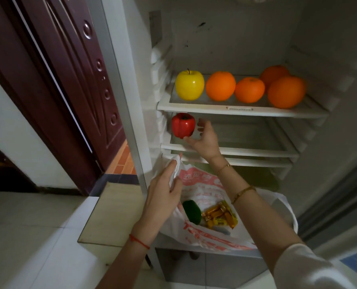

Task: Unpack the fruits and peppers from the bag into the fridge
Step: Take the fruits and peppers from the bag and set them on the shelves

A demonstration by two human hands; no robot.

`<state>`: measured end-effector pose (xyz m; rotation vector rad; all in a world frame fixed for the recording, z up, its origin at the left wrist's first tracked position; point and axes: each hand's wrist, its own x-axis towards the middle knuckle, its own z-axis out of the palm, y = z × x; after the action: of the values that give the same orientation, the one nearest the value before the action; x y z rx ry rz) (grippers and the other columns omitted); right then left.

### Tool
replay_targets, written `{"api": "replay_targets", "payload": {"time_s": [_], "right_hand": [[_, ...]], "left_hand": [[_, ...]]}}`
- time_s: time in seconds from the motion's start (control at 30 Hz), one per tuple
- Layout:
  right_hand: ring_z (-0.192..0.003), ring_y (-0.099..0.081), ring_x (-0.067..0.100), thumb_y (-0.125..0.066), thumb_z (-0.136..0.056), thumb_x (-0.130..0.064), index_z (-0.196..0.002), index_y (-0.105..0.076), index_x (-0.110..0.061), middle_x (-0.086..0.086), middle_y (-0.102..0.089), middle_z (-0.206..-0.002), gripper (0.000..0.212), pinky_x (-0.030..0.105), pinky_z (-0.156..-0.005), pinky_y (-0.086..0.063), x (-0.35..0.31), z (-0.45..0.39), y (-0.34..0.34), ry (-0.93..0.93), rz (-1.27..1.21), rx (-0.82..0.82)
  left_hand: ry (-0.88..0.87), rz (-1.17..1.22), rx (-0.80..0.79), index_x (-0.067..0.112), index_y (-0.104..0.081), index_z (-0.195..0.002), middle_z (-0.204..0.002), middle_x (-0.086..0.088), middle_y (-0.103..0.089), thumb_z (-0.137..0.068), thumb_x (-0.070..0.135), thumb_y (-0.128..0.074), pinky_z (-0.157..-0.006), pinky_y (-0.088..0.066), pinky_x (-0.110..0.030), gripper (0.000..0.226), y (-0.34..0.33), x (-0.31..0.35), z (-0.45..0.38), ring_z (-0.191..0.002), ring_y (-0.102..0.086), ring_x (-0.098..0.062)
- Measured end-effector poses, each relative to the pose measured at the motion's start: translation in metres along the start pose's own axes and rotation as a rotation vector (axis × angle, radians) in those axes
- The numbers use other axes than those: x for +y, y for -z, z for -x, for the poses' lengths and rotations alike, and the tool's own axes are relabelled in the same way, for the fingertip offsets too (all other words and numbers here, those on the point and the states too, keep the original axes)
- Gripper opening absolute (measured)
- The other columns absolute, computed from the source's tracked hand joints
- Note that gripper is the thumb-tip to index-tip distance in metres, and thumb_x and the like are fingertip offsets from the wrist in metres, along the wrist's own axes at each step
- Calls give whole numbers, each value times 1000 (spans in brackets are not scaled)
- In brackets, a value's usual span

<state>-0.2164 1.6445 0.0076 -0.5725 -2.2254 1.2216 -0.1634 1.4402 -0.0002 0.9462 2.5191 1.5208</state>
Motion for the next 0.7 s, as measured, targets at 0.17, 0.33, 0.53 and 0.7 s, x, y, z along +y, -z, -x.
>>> {"api": "replay_targets", "payload": {"time_s": [0.17, 0.33, 0.53, 0.7], "right_hand": [[-61, -57, 6, -58, -92, -14, -79, -65, -14, -3, -62, -72, 15, 16, -58, -45, 20, 75, 32, 248, 49, 23], [-62, -64, 4, -50, -90, -41, -82, -70, -24, -9, -70, -77, 27, 32, -60, -58, 86, 134, 22, 133, 267, -351], [-139, -36, 24, -72, -83, -22, -146, -34, -30, -3, -35, -154, 74, 38, -114, -33, 124, 134, -12, 144, 682, -638], [-146, -17, 29, -73, -79, -45, -148, -25, -33, -2, -22, -158, 85, 49, -118, -27, 148, 130, -31, 408, 910, -850]], "left_hand": [[-24, 18, -18, 32, -34, -150, -143, 7, -51, -100, 16, -47, -98, -47, -17, 54, 1, -1, 6, -116, -57, -3], [-9, 90, -39, 39, -35, -147, -112, 21, -56, -100, 11, -47, -74, -56, -14, 56, 5, -1, 15, -94, -62, 10], [30, 87, -43, 32, -37, -148, -103, 15, -62, -100, 10, -46, -66, -50, -5, 53, 7, -1, 20, -84, -62, 12], [13, 42, -26, 33, -36, -149, -102, 4, -63, -100, 11, -47, -63, -52, -9, 55, 10, -4, 22, -73, -62, 1]]}}
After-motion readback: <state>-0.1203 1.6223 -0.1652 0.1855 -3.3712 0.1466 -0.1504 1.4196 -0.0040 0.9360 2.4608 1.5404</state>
